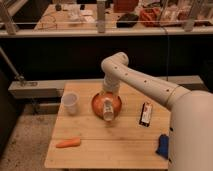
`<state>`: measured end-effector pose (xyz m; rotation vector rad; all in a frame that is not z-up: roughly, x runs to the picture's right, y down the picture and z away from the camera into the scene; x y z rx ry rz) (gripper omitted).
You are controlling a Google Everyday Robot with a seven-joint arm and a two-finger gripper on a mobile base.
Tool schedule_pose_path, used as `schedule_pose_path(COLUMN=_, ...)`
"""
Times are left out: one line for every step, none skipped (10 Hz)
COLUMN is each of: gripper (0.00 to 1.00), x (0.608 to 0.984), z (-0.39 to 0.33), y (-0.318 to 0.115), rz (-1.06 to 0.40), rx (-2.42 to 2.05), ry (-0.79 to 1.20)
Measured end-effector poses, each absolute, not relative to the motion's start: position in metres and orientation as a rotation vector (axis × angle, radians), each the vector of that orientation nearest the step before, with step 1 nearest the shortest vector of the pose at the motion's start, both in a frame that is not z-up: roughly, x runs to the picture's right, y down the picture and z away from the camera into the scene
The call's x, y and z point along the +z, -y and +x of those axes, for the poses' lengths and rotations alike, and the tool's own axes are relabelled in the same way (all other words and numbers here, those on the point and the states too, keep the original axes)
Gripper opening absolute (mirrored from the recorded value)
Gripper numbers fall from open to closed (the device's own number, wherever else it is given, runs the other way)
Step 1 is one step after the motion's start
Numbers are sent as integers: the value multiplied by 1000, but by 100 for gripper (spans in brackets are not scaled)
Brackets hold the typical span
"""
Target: Place the bottle in the ceramic bowl
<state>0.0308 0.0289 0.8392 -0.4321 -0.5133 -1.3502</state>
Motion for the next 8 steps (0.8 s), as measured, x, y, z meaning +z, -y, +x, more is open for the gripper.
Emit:
schedule_pose_path(gripper=63, x=839, z=30, y=-29, rz=-433, rx=-1351, ry=514)
schedule_pose_path(gripper=75, x=839, z=31, y=-28, rz=-433, rx=-1349, ry=511)
schedule_pose_path(gripper=80, x=839, z=31, y=-28, rz=-434, rx=-1348, ry=510)
schedule_pose_path(gripper=80, x=839, z=31, y=-28, rz=-434, rx=-1347, ry=510)
schedule_pose_path(gripper=80, x=839, z=31, y=-27, rz=-434, rx=-1347, ry=510)
schedule_pose_path(gripper=80, x=839, z=31, y=-27, rz=-435, rx=-1347, ry=509)
schedule_pose_path(gripper=80, x=839, z=31, y=-27, rz=-435, rx=-1347, ry=510)
schedule_pose_path(gripper=80, x=839, z=32, y=-27, rz=-435, rx=-1346, ry=509)
